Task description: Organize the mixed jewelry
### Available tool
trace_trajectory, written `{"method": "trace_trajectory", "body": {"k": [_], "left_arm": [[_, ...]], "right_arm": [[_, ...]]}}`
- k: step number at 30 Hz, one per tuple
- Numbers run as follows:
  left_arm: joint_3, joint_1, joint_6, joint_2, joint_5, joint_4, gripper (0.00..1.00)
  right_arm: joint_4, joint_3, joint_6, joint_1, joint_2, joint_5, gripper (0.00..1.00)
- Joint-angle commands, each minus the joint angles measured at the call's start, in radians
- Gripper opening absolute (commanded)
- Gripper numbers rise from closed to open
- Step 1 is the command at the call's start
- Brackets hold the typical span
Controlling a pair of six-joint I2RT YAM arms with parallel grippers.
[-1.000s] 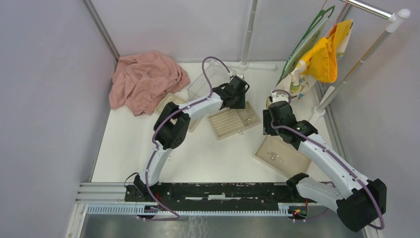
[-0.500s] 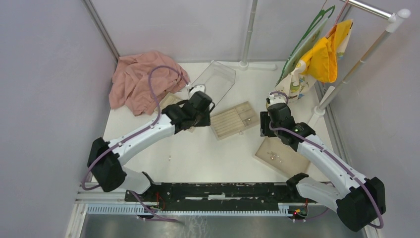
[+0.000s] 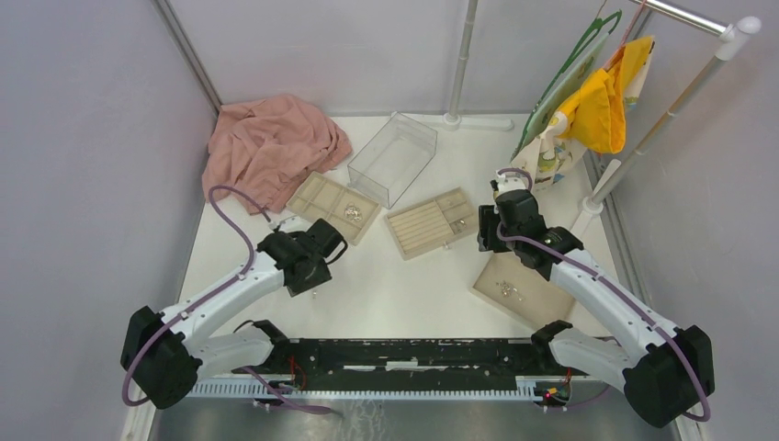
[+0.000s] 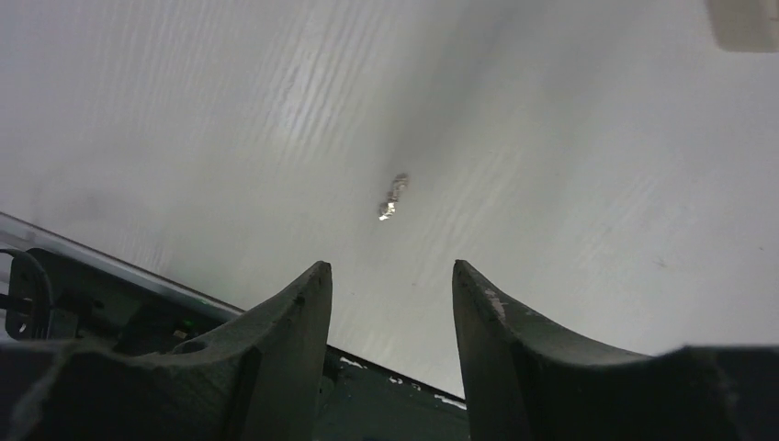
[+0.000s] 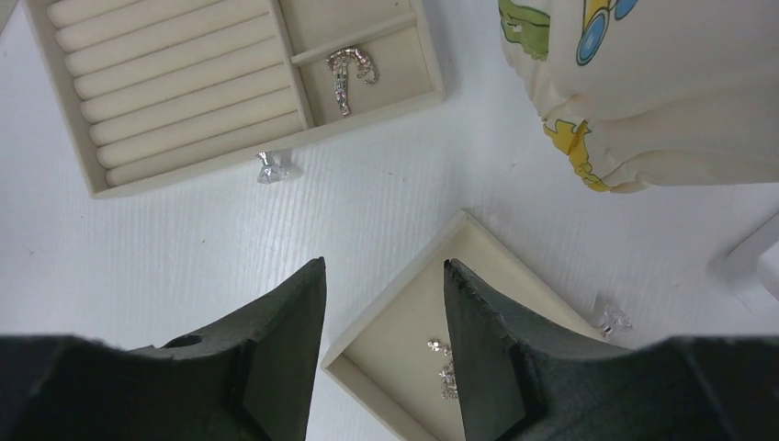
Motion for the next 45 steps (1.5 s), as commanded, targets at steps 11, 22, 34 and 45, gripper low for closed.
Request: {"method": "trace_trajectory", "body": {"k": [11, 22, 34, 45], "left_arm": [[-0.198, 0.142, 0.015, 0.063, 0.096, 0.225, 0.44], [-0.238, 0.185, 0.066, 0.139, 0.144, 0.328, 0.31], [-0.194, 0.178, 0.167, 0.098, 0.212, 0.393, 0.02], [-0.026, 0.163, 0.301, 0.077, 0.271, 0.382, 0.02]], "right_arm": [[0.042, -0.01, -0.016, 0.0, -0.014, -0.015, 0.56], [0.046, -0.006, -0.013, 0.0, -0.003, -0.012, 0.56], [0.051, -0.006, -0.013, 0.0, 0.002, -0.011, 0.56], [0.046, -0.018, -0.008, -0.001, -0.01, -0.003, 0.56]]}}
